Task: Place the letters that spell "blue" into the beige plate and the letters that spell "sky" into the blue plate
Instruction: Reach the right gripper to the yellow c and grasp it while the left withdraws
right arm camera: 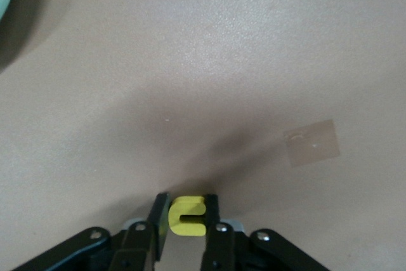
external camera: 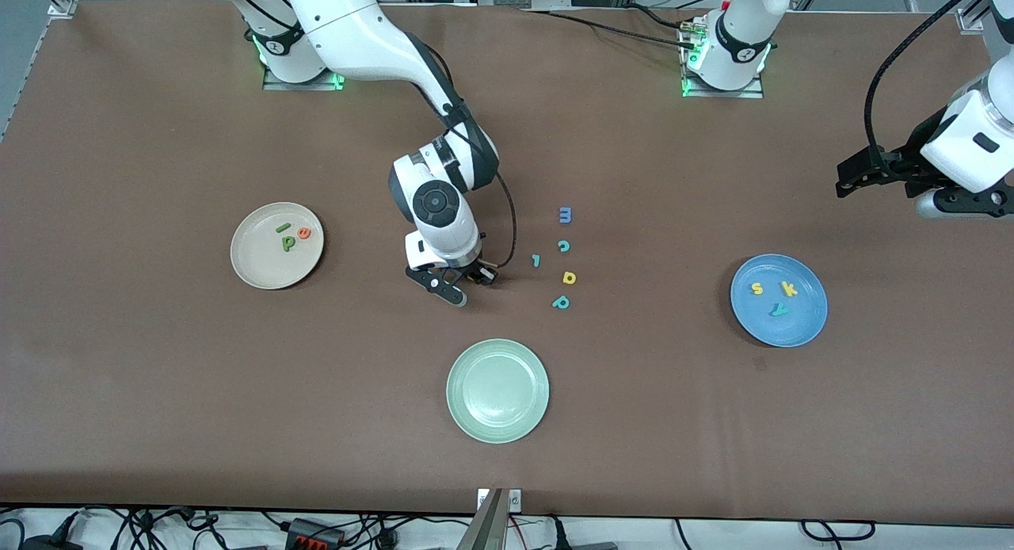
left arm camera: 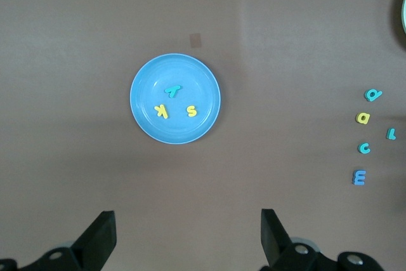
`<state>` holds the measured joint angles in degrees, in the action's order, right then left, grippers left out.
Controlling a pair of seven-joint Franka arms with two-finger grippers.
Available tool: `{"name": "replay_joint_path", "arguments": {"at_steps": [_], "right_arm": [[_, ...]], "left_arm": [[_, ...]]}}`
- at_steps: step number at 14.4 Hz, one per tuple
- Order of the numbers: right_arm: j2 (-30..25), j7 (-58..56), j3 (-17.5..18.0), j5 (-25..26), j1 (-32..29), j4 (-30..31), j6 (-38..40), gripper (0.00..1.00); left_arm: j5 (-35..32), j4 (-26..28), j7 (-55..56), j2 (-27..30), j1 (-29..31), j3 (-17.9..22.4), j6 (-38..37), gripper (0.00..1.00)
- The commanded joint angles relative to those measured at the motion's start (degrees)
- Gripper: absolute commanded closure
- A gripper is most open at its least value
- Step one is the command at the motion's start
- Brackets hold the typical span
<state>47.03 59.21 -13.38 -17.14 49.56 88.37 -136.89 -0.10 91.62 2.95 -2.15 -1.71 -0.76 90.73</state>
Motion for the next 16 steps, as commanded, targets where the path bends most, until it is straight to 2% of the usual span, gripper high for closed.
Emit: {"name": "replay_joint_path", "arguments": {"at_steps": [1, 4, 6, 9, 11, 16], "right_arm": [[0.87, -2.51, -0.07, -0.61, -0.51, -1.36, 0.39, 0.96], [0.25, -5.05, -0.51, -0.53, -1.04, -1.36, 1.0, 0.97], [-1.93, -10.48, -0.68, -0.44, -3.05, -1.01, 5.46, 0.97], [-6.68, -21.98, -5.5, -0.44, -4.99, 1.44, 16.79, 0.97], [-10.62, -31.04, -9.63, -0.44, -5.0, 6.17, 19.72, 0.97], [-21.62, -48.55, -18.25, -0.44, -4.91, 22.96, 19.47, 0.96]], "left_arm": [[-0.86, 0.49, -0.84, 1.71, -0.84, 0.32, -1.42, 0.0], [-1.04, -2.84, -1.01, 0.22, -1.19, -0.21, -1.34, 0.0], [-1.04, -3.03, -1.01, 0.12, -1.1, -1.08, -1.69, 0.0], [-2.69, -3.03, -1.1, 0.12, -1.1, -1.79, -1.69, 0.0], [-4.02, -3.12, -3.11, 0.04, -1.1, -2.49, -1.69, 0.0], [-3.68, -3.12, -3.74, 0.13, -1.01, -2.58, -1.43, 0.0]]}}
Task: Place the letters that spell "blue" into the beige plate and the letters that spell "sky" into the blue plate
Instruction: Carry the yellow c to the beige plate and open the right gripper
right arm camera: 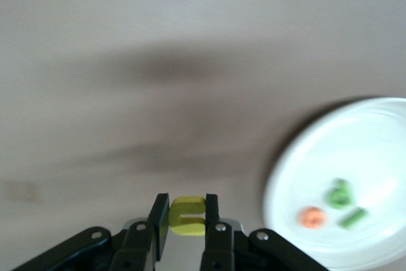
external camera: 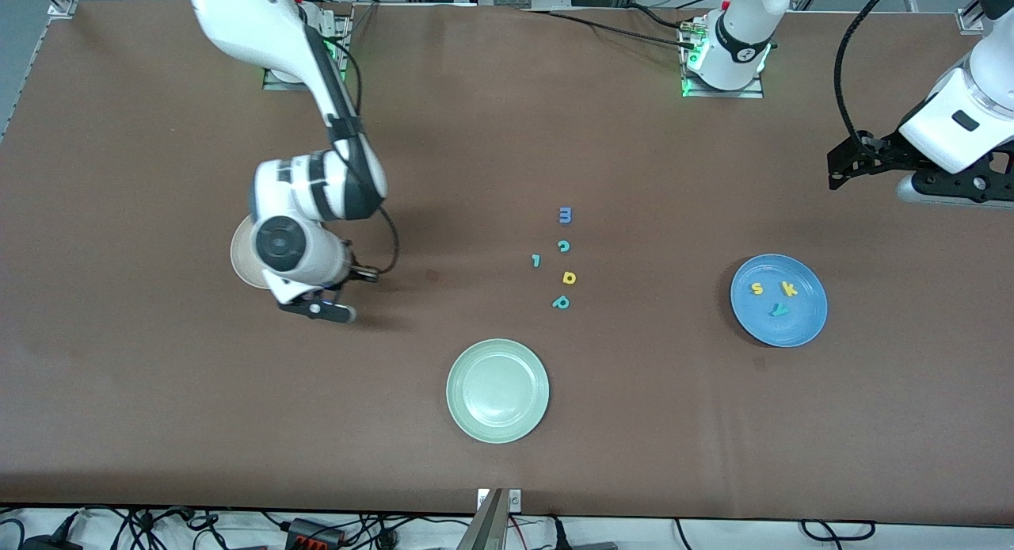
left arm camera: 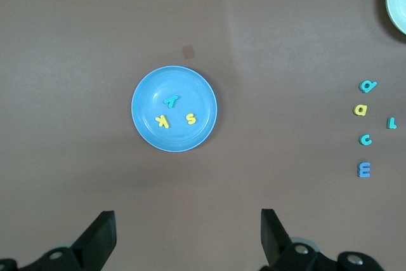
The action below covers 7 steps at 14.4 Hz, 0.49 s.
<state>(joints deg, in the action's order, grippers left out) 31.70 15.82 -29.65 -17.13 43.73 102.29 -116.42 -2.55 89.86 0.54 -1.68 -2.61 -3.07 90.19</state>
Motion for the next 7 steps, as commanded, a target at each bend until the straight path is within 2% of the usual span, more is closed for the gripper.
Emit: {"name": "replay_joint_path", "arguments": {"at_steps": [1, 4, 7], "right_arm": [[-7.43, -7.62, -3.73, -0.45, 0.92, 11.33, -0.92, 0.96], [-8.06, -15.54, -8.05, -0.45, 0.13, 15.38, -1.44, 0.94], [-6.75, -19.58, -7.97, -0.45, -2.85, 17.07, -3.63, 0.94]], "left_arm": [[-1.23, -1.36, -1.33, -0.43, -0.2, -0.27, -0.81, 0.0], [-0.79, -1.44, -1.42, -0.34, -0.03, -0.1, -0.98, 0.0], [-0.62, -1.44, -1.6, -0.34, 0.59, -0.1, -1.16, 0.0]]}}
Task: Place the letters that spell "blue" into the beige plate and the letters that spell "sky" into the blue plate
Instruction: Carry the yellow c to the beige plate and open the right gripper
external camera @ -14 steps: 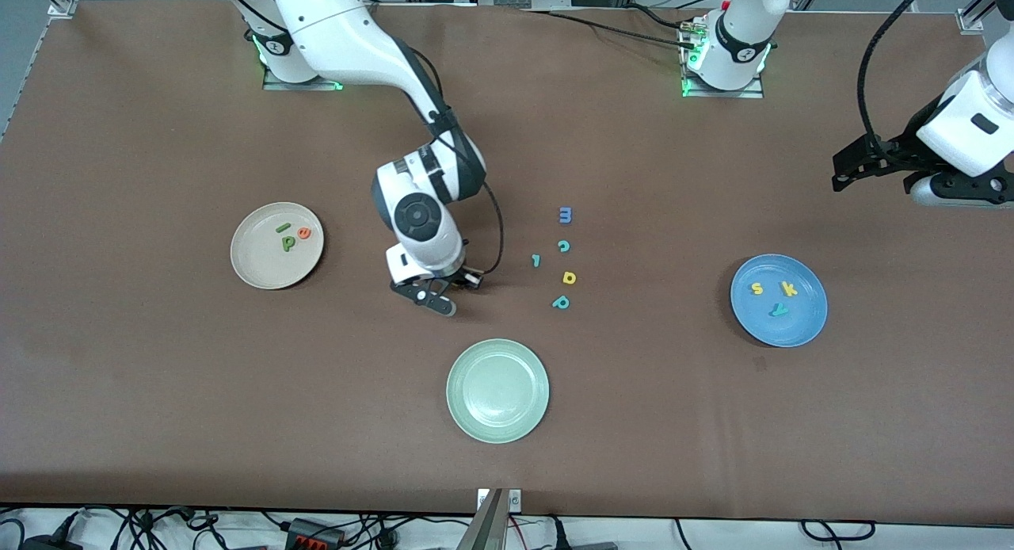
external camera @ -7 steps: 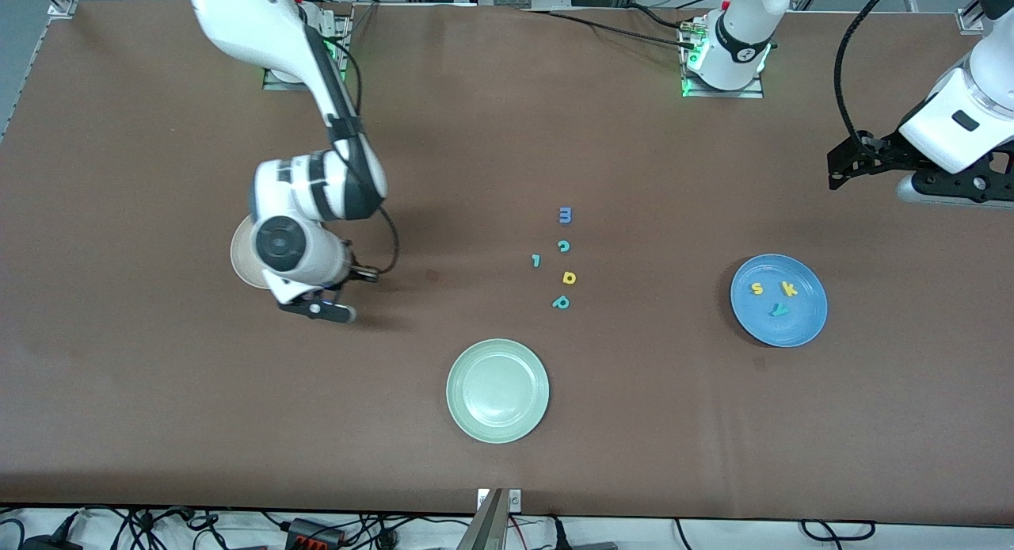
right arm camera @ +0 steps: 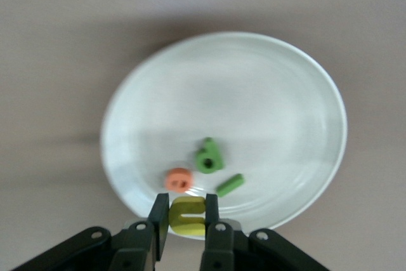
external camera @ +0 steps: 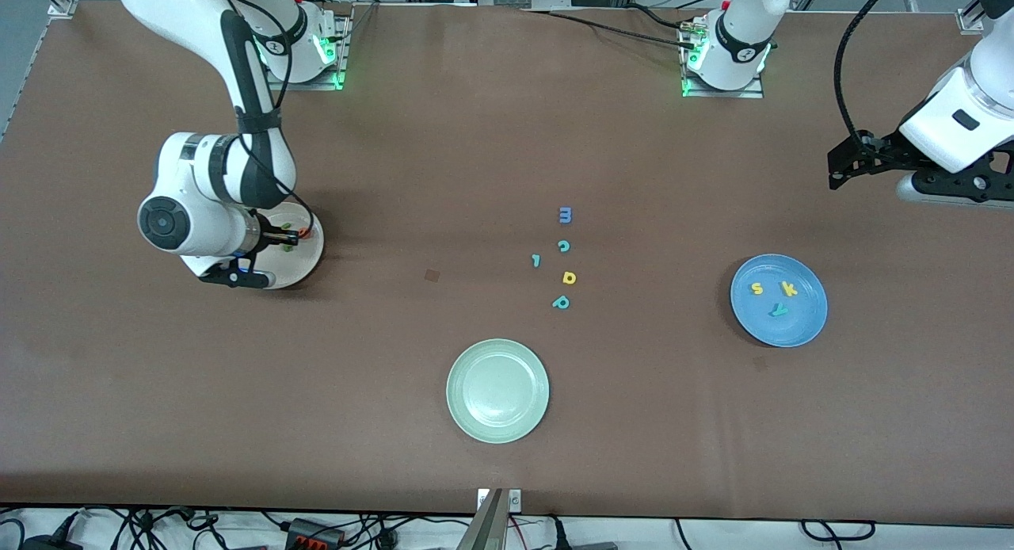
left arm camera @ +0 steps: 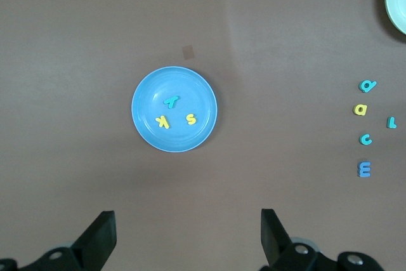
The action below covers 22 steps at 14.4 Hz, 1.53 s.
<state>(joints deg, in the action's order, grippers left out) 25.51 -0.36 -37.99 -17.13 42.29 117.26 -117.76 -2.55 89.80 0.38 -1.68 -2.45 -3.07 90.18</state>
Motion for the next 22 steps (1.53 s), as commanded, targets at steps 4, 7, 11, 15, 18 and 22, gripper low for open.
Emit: {"name": "replay_joint_path", "arguments": {"at_steps": [4, 7, 11, 15, 18, 22], "right_arm": [[2.35, -8.78, 0.47, -1.06, -4.58, 2.18, -5.1, 0.94], [3.93, -10.54, 0.47, -1.59, -5.29, 2.27, -6.42, 0.93], [5.77, -10.45, 0.55, -5.27, -4.85, 1.74, -7.22, 0.01], [4.99, -10.45, 0.47, -5.72, -4.59, 0.34, -5.82, 0.0], [4.9, -10.28, 0.38, -5.9, -4.76, -0.28, -5.81, 0.0], [4.11, -10.19, 0.03, -5.9, -5.29, -5.71, -2.05, 0.0]], "left_arm": [[-0.71, -1.39, -1.17, -0.43, -0.19, -0.09, -1.15, 0.0], [-0.7, -1.39, -1.17, -0.43, -0.19, -0.09, -1.15, 0.0], [-0.62, -1.39, -1.35, -0.43, -0.28, -0.09, -1.06, 0.0], [-0.62, -1.47, -1.35, -0.51, -0.19, -0.09, -1.06, 0.0], [-0.79, -1.47, -0.73, -0.51, -0.28, -0.09, -0.98, 0.0], [-0.71, -1.47, -1.17, -0.6, -0.28, -0.09, -0.97, 0.0]]}}
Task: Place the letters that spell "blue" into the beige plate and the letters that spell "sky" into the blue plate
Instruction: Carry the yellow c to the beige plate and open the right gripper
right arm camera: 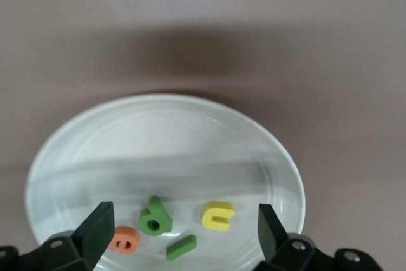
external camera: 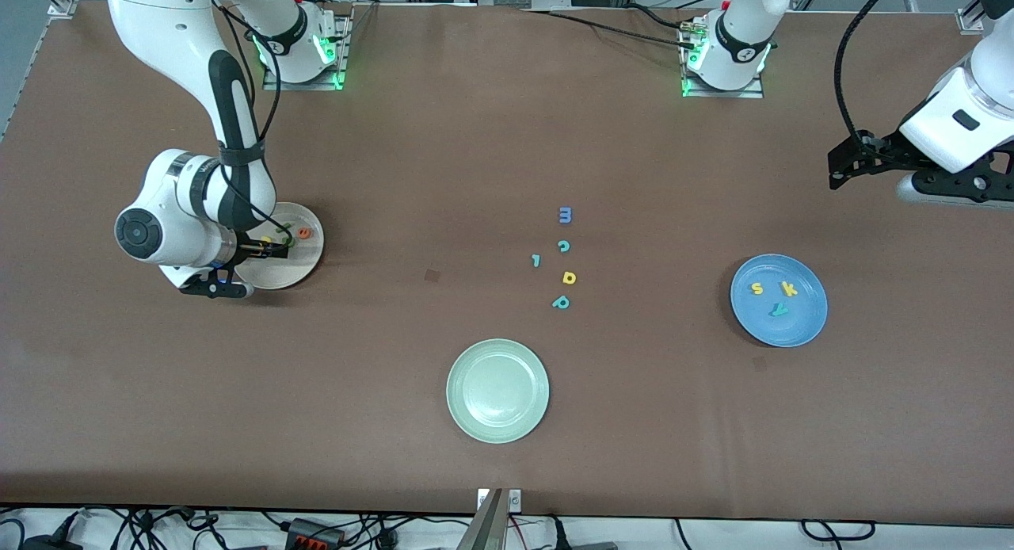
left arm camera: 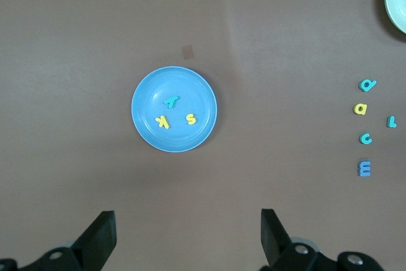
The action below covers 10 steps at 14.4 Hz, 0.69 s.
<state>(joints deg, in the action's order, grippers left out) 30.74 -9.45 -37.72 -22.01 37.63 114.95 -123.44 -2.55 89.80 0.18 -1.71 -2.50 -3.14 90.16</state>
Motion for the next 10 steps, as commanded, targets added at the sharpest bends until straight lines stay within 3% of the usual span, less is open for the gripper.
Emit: {"name": "replay_joint_path", "arguments": {"at_steps": [1, 4, 7, 8, 10], "right_arm": [[-1.03, -0.93, -0.42, -1.02, -1.23, -6.64, 7.3, 0.0], [-0.68, -0.75, -0.51, -0.84, -3.79, -17.1, 15.85, 0.0], [-2.86, 2.05, 0.1, -0.23, -5.19, -21.25, 18.58, 0.0], [-3.75, 3.28, 1.58, 0.9, -6.41, -22.39, 19.2, 0.0], [-5.68, 5.39, 8.94, 6.77, -11.93, -26.25, 21.04, 0.0]], "left_arm": [[-0.71, -1.47, -0.97, -0.57, -0.22, -0.02, -0.96, 0.0], [-0.71, -1.47, -0.71, -0.57, -0.31, -0.02, -0.96, 0.0], [-0.62, -1.47, -0.79, -0.57, -0.31, -0.02, -0.96, 0.0], [-0.62, -1.47, -0.71, -0.57, -0.31, -0.02, -0.96, 0.0], [-0.62, -1.47, -0.44, -0.57, -0.31, -0.11, -0.87, 0.0]]}}
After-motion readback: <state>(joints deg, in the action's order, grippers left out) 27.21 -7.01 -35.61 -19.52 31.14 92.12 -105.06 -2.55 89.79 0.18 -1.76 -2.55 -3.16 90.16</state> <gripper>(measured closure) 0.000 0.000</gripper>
